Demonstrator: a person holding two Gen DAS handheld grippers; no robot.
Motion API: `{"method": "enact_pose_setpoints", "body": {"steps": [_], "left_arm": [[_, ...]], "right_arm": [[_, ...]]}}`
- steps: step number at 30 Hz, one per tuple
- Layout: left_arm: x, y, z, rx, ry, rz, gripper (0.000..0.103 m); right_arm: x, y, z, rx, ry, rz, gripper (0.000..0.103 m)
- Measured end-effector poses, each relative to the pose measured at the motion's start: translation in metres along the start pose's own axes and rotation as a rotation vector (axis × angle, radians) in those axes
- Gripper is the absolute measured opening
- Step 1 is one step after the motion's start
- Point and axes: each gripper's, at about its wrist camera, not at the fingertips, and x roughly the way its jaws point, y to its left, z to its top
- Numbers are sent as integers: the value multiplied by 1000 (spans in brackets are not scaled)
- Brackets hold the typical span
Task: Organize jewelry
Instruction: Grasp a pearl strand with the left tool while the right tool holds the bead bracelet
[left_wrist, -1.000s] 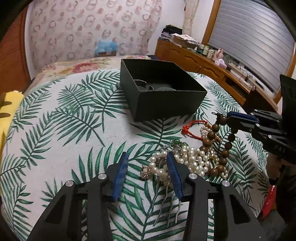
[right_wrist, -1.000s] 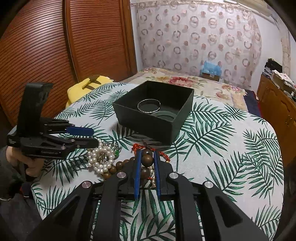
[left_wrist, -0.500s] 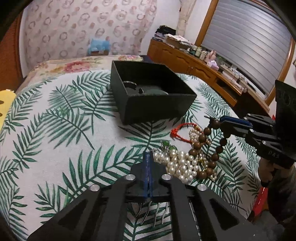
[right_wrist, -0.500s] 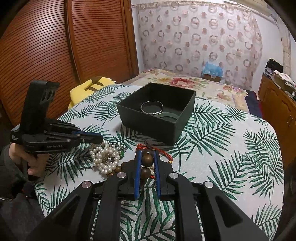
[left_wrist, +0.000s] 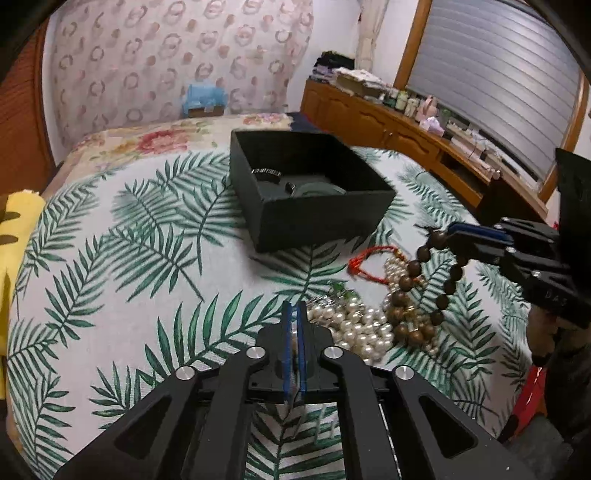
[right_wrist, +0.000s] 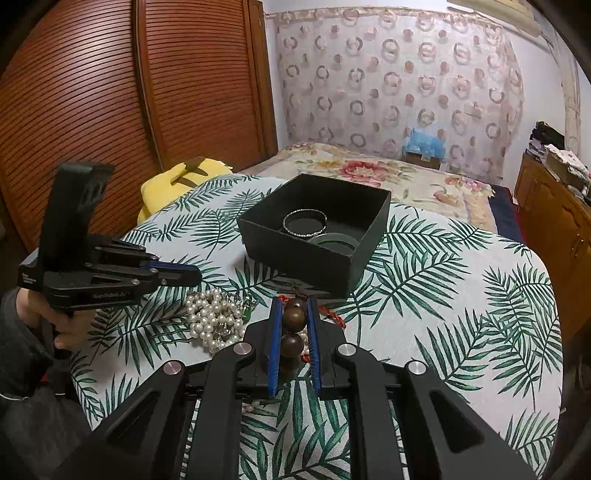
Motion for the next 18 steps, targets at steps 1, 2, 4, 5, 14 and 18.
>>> {"method": "enact_pose_setpoints", "body": {"steps": [1,2,4,5,14,18], "left_arm": [[2,0,0,2,6,0,5],[4,0,0,6,14,-2,10],[6,0,1,14,21,-5,14],[7,-1,1,20,25,1,15],[15,0,2,33,37,-18,19],[17,5,4,25,38,-53,15]], "right_arm": [[0,0,0,1,0,0,15],[0,0,0,3,0,0,15],[0,-1,0,2,1,0,15],[0,-1,-1,2,1,-1,15],[3,-3,-3,7,6,-1,15],[4,-2,-4,6,8,4,15]]}}
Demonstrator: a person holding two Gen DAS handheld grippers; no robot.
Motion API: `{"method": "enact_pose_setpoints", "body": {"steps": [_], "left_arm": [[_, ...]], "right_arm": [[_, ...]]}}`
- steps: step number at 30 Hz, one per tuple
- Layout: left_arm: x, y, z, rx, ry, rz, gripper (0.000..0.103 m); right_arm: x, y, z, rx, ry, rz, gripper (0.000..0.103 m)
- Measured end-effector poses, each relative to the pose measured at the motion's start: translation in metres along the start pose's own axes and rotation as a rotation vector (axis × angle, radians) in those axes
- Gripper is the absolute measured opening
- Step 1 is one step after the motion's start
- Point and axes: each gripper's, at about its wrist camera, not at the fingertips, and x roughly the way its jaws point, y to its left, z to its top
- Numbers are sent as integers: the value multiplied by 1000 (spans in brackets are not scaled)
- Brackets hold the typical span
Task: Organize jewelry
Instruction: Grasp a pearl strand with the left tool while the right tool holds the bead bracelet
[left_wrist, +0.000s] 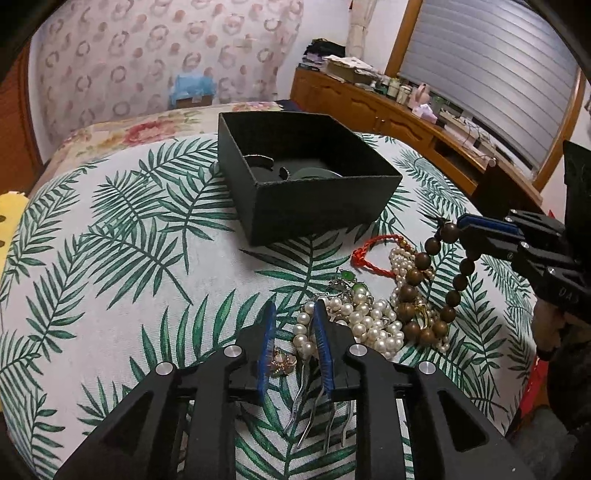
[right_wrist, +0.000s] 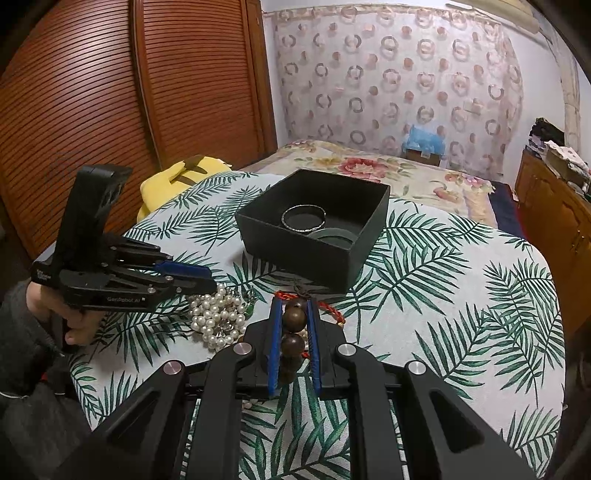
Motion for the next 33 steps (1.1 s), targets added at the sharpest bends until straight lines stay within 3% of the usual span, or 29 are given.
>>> {"method": "enact_pose_setpoints", "body": {"steps": [2,5,24,31,33], "left_arm": [[1,2,0,-19,2,-42,9],[0,2,-3,-30,-5,-49,6],[-58,-28,21,33,-171,25,0],[-33,-17,10,63,-56,72,0],[-26,-13,5,68,-22,74,4]], "right_arm": [[1,1,0,0,2,1,15],[2,-1,-1,3,4,-1,15],[-16,4,16,-17,-41,-15,15],[-17,5,15,-19,-36,-14,15],[-14,4,14,-13,-30,-13,15]]}}
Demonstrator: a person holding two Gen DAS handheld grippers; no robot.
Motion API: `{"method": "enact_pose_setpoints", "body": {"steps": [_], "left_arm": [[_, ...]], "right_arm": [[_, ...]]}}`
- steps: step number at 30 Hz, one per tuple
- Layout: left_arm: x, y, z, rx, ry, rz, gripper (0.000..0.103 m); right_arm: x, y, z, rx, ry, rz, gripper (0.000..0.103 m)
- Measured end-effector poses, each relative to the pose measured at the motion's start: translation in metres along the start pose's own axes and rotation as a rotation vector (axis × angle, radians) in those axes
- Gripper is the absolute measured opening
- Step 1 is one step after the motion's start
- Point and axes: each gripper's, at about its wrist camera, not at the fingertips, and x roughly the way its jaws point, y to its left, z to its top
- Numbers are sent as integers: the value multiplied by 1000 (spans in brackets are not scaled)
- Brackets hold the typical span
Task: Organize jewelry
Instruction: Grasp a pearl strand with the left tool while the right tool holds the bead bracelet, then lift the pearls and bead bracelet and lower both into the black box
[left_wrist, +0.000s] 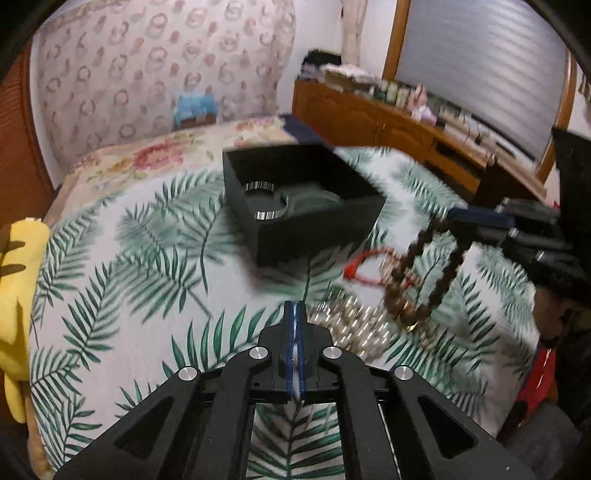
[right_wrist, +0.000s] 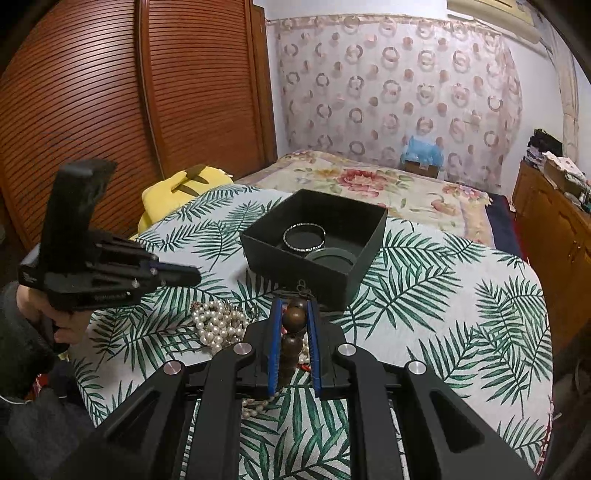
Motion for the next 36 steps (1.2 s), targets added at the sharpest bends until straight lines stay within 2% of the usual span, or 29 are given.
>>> {"method": "enact_pose_setpoints", "body": {"steps": [7,11,16,17,18,21,28,36], "left_arm": [[19,3,-8,27,64,7,11],[29,-2,-11,64,99,26,18],[32,-6,-8,89,99,44,17],[33,-6,-7,93,101,41,7],[32,-7,-7,94,100,42,7],[22,-8,-2,84,56,63,7],[-31,-20,20,68,-104,35,7],[-65,-32,54,81,-207,38,7]], "right_arm": [[4,-1,-3,7,6,1,15],[5,0,-4,9,6,-1,15],[4,0,-4,9,5,1,15],[4,0,-4,8,5,1,15],[4,0,-4,7,4,3,15],[3,-1,-4,0,1,-1,15],[-12,3,11,-17,-41,-8,15],[-29,5,37,-45,-97,-22,15]]}}
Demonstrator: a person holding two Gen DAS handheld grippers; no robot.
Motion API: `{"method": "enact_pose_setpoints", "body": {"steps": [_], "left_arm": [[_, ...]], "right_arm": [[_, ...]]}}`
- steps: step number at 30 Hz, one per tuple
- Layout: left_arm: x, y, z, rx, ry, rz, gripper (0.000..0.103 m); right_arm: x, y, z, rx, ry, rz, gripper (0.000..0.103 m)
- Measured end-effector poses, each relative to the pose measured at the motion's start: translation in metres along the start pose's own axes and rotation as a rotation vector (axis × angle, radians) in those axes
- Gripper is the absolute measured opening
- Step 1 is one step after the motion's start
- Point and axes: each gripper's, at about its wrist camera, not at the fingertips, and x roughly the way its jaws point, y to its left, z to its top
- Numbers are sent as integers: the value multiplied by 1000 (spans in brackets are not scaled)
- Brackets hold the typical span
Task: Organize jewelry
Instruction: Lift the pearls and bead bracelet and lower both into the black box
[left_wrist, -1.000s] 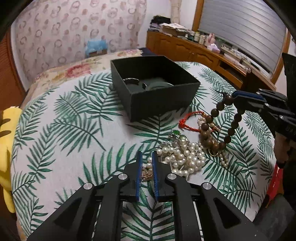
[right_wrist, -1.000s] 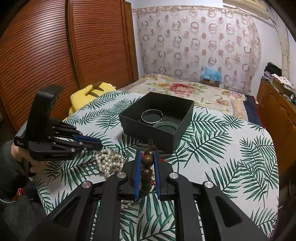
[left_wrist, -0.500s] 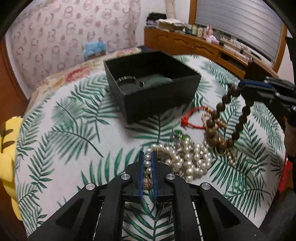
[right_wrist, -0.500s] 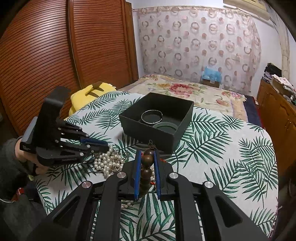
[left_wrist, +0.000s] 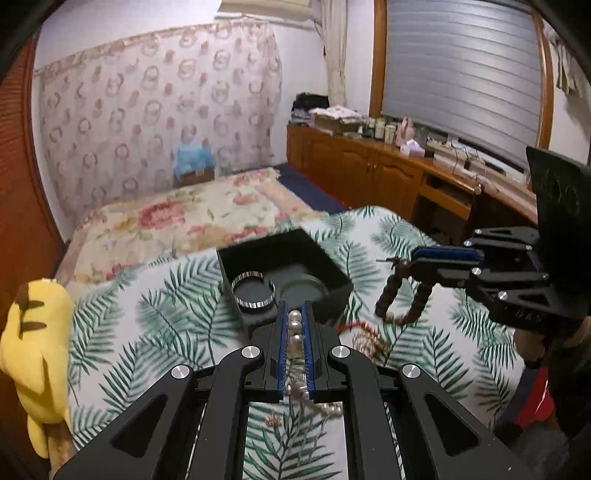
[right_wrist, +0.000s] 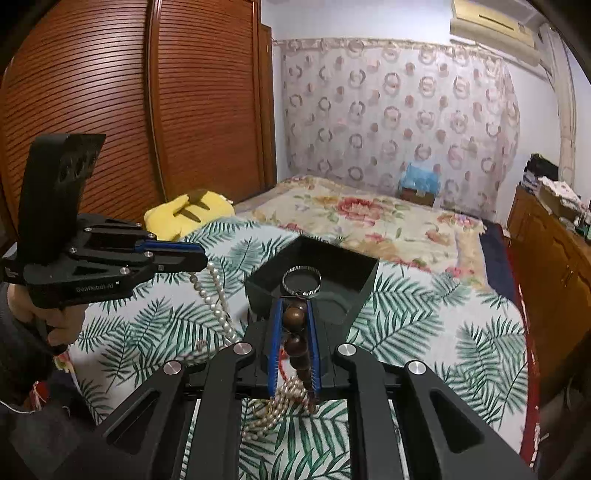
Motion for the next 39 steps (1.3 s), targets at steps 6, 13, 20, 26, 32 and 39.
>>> {"method": "enact_pose_setpoints", "body": {"steps": [6,13,20,26,32,39], "left_arm": [[-15,4,27,1,-56,16,7],[-25,3,59,11,-103,25,7],[-30,5,86,6,-147,40,7],[-34,7,106,8,-175,60,7],[-27,14,123,1,-186,85,7],[-17,17,125,3,-172,96,7]], "right_arm": [[-7,-2,20,-21,-40,-10,15],[-8,-3,40,-42,-66,-25,15],[-4,-12,57,-45,-84,-46,15],[3,-22,64,-30,-93,-60,15],[18,-35,67,-5,-78,-54,15],[24,-39,69,-1,-82,-53,15]]}}
